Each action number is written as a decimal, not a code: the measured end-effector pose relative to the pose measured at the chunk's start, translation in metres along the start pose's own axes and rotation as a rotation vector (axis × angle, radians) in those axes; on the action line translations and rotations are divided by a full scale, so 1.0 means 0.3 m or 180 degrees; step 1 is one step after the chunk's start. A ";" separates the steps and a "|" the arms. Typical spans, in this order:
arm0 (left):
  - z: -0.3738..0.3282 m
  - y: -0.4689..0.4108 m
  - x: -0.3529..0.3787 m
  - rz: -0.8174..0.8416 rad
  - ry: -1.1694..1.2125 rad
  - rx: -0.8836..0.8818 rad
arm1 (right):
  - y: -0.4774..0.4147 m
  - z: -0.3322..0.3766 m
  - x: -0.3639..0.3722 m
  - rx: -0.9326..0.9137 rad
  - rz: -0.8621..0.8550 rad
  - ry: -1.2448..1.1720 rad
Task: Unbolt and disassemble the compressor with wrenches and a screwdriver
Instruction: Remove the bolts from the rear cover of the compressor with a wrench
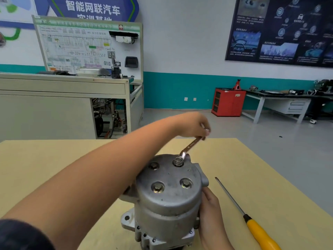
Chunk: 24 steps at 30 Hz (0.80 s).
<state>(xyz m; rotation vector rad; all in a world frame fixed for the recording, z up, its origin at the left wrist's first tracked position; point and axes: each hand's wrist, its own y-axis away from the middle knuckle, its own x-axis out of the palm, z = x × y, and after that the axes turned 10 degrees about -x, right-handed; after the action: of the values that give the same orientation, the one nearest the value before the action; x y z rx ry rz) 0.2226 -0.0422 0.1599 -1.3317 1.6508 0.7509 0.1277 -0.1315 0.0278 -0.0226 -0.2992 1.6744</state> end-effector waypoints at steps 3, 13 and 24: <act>0.115 0.007 -0.036 0.0086 0.0516 -0.0482 | 0.012 -0.160 -0.095 0.0096 -0.0288 -0.0134; 0.410 0.312 -0.122 -0.0479 0.1282 -0.0855 | 0.003 -0.129 -0.078 0.0035 -0.0057 0.0037; 0.238 0.715 -0.007 -0.1819 -0.1144 0.0947 | 0.013 -0.109 -0.067 0.0070 -0.0084 0.0052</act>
<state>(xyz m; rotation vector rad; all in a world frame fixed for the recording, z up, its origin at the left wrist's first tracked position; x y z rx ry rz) 0.0331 0.0734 0.1165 -1.2738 0.9797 0.3546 0.1327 -0.1455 -0.0076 -0.0158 -0.2679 1.6503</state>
